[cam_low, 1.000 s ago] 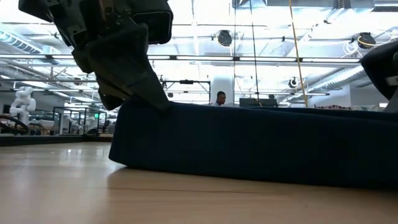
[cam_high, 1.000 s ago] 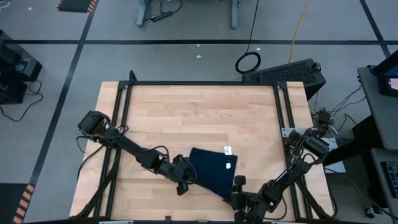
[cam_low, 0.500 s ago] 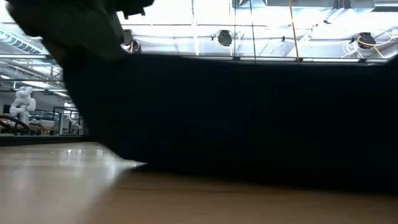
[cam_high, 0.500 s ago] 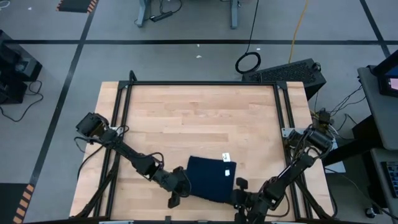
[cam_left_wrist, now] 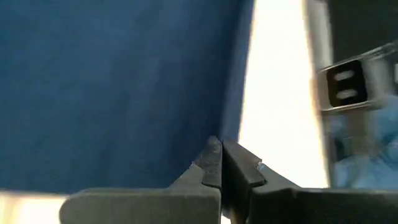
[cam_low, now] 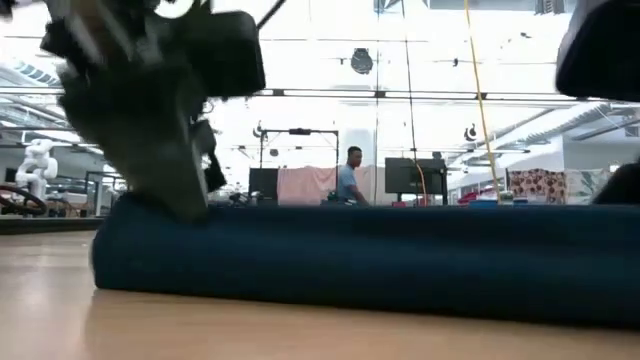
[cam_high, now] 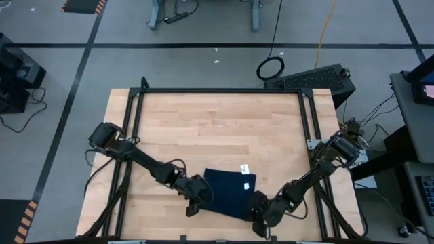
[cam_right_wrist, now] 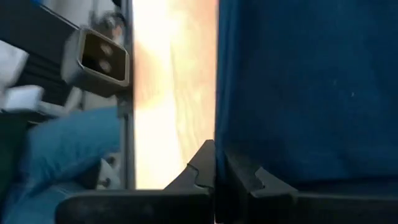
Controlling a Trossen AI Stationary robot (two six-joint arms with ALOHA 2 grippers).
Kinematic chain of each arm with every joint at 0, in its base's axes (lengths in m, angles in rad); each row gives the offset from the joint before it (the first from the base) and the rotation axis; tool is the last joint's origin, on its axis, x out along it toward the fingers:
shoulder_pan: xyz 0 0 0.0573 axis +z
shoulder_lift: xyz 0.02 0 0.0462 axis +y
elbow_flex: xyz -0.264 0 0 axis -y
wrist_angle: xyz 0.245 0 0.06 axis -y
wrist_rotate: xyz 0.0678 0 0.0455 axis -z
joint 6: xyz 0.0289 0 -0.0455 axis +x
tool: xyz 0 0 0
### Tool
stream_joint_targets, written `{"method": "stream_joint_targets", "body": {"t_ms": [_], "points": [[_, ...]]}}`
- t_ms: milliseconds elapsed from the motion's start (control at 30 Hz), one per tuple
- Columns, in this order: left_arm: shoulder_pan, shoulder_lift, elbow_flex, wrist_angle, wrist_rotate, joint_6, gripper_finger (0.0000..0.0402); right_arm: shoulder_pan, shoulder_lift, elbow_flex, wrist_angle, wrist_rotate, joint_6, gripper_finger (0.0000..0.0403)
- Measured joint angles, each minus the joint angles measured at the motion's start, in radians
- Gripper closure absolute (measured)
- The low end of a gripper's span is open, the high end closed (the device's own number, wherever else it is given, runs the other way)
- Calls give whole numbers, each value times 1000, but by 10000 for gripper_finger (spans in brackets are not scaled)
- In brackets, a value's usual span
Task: Roll towel into tight, uniform cylinder
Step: Roll the blue cloth napkin
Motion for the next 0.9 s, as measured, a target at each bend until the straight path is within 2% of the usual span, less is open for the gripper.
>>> {"method": "stream_joint_targets", "body": {"t_ms": [100,567,700,900], "points": [[7,7,-16,-10,-1,-22,400,-16,0,-28,63,-12,14,402],[24,58,-25,-27,-35,-138,400,-22,1,-34,39,-5,63,399],[24,68,-24,-46,-51,-181,400,-20,1,-34,26,8,9,373],[24,77,-25,-48,-62,-211,400,-2,-44,-35,-48,55,-109,310]]}}
